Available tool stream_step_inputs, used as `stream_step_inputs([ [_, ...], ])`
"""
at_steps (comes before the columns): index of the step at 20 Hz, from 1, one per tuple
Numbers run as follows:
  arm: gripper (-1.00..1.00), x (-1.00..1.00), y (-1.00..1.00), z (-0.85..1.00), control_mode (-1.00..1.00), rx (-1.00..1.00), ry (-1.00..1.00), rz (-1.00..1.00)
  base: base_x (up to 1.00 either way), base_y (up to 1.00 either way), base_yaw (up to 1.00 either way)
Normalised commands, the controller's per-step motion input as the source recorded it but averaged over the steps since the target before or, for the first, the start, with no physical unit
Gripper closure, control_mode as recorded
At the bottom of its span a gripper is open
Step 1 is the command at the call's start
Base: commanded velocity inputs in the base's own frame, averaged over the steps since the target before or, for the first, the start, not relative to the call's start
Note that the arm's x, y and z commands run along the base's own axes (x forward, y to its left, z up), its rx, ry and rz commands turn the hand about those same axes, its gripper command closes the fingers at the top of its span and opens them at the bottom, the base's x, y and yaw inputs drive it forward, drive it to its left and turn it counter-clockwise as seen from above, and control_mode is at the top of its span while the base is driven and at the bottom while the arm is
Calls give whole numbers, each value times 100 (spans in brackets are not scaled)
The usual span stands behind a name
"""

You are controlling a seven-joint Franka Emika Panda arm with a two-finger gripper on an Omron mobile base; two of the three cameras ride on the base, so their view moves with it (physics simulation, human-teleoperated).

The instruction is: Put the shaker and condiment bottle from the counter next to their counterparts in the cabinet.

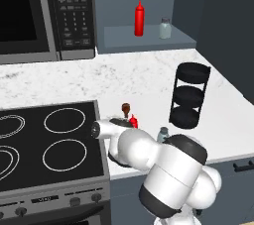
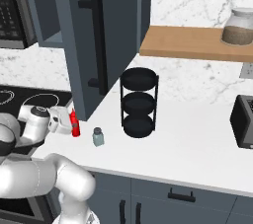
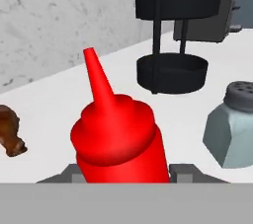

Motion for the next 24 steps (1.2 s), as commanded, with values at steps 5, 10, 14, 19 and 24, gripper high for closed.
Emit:
stream_step_inputs([
  [5,100,-5,-13,29,-100,-3,-9,19,0,0,0],
  [10,100,-27,-17,56,-100,-2,-4,25,0,0,0],
  [14,100,-24,-23,81,-100,0,2,16,0,0,0],
  [19,100,-17,-9,93,-100,1,4,6,0,0,0],
  [24,100,-42,0,84,-100,0,0,2,0,0,0],
])
